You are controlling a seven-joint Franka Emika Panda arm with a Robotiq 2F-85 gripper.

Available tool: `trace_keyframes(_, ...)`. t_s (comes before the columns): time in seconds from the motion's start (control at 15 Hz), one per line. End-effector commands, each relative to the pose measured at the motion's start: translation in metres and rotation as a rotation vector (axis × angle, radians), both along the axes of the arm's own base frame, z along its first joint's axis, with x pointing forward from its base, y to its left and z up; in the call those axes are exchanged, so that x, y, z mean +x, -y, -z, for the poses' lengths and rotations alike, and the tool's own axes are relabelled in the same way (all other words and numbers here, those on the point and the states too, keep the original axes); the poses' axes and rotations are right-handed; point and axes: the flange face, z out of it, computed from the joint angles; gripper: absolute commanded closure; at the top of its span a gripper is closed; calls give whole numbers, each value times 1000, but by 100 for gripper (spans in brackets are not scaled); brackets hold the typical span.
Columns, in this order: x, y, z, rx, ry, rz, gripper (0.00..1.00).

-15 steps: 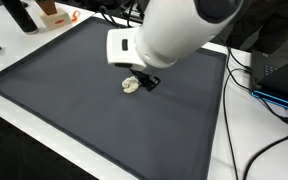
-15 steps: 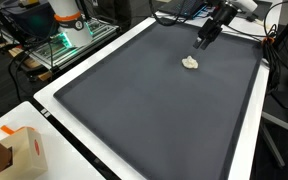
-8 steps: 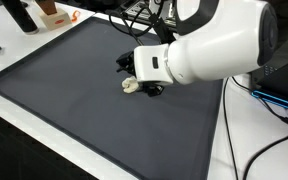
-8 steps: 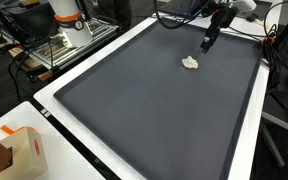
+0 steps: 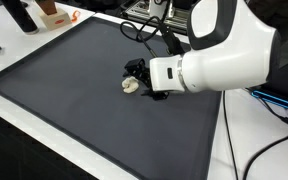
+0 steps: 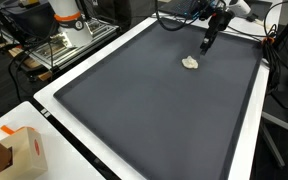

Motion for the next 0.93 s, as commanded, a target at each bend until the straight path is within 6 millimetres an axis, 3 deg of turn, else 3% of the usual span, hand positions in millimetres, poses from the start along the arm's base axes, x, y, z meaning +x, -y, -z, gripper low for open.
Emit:
trace_keyframes(0.0, -4, -7, 10, -47, 25, 26, 0)
trace_keyframes(0.87, -9, -3, 14, 18, 68, 157, 0)
